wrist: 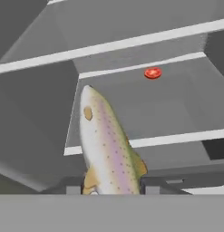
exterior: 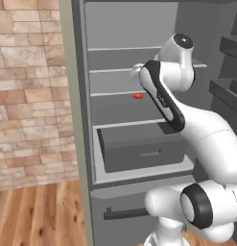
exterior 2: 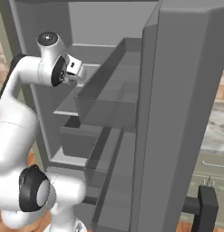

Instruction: Take the fish out of the fridge, briefly rinse it in the sink, and place it on the tray next to the sink.

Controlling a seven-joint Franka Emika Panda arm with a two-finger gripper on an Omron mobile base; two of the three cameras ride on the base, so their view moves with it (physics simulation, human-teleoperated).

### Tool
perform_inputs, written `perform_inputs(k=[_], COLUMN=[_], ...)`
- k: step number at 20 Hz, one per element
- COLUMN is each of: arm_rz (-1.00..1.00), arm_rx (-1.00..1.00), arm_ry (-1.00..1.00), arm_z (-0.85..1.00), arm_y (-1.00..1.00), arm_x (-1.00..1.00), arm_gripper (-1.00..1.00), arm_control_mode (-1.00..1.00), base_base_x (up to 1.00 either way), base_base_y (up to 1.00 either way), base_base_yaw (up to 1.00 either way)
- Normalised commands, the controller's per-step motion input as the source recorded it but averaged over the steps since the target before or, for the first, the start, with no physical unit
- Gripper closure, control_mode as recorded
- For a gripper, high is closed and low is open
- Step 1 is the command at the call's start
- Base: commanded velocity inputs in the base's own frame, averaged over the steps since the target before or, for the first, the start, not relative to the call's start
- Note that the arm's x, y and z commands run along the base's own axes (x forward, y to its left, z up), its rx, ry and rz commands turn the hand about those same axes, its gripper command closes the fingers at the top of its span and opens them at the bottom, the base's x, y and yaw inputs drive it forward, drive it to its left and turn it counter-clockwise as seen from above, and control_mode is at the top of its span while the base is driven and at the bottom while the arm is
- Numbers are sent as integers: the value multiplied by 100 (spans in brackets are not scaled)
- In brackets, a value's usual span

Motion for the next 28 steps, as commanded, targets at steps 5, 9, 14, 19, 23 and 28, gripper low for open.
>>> perform_inputs(k=[5, 9, 14, 19, 23, 28], arm_rz=[0, 0, 0, 4, 23, 0], arm_rx=[0, -3, -5, 0, 1, 0], arm_ry=[61, -12, -34, 2, 8, 0], arm_z=[-100, -47, -5, -3, -34, 0], arm_y=[22, 0, 0, 9, 24, 0], arm_x=[-100, -96, -50, -5, -30, 0], arm_gripper=[100, 100, 100, 100, 100, 100], arm_control_mode=[-100, -100, -100, -100, 100, 100], base_base_x=[0, 0, 0, 0, -28, -14], base_base_y=[0, 0, 0, 0, 29, 49], base_base_yaw=[0, 0, 0, 0, 32, 80])
